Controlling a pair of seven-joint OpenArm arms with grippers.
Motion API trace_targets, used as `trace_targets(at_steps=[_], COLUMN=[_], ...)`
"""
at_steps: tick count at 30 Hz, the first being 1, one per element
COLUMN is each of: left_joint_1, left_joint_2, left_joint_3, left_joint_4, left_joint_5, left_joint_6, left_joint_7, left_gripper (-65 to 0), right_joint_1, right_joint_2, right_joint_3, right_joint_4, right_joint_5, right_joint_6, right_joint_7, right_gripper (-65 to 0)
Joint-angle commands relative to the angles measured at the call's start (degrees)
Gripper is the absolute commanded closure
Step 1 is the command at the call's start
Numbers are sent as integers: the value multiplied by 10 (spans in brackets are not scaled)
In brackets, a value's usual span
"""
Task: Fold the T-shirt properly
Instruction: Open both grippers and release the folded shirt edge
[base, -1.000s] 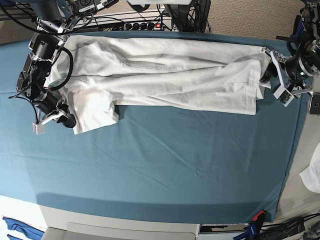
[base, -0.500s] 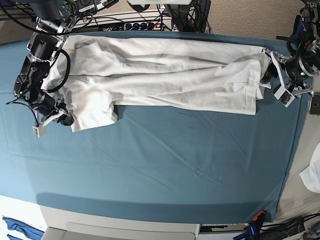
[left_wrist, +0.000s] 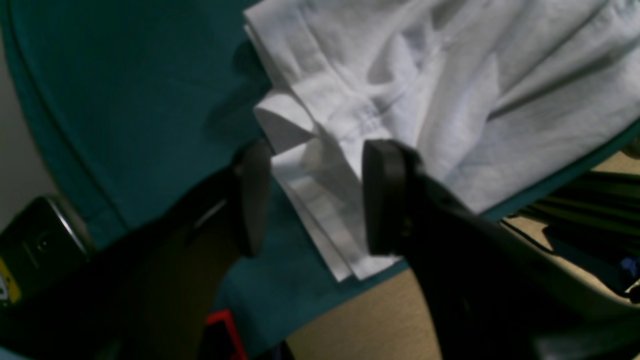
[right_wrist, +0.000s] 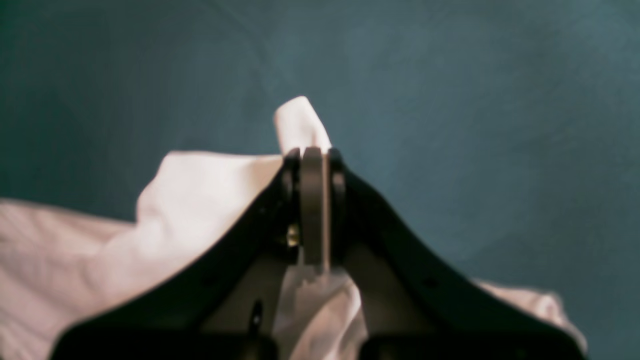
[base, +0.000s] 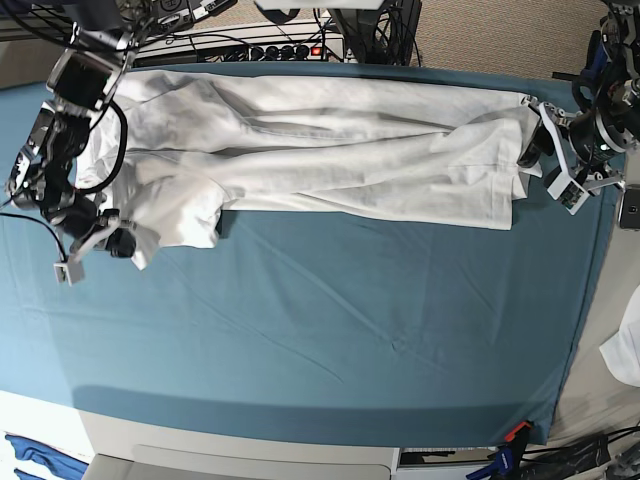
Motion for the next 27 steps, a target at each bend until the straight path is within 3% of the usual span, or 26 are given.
trace_targets(at_steps=[1,17,27], left_joint_1=[-3,-3,-3], left_joint_2=[-10,-9,-9], left_joint_3=[-5,-5,-5], left_joint_4=[8,8,8], left_joint_5=[-6,-6,-6], left_joint_6=[2,2,2], left_joint_7=[-11,-19,-21], left_gripper=[-305,-305,-305], right_joint_1=[-3,-284,-372], right_joint_2=[10,6,-11], right_joint_3=[2,2,2], right_joint_4=[25,333,365], right_joint_5=[19,105,129], right_joint_6=[4,27,27], right_joint_7=[4,0,-20], right_gripper=[0,0,0])
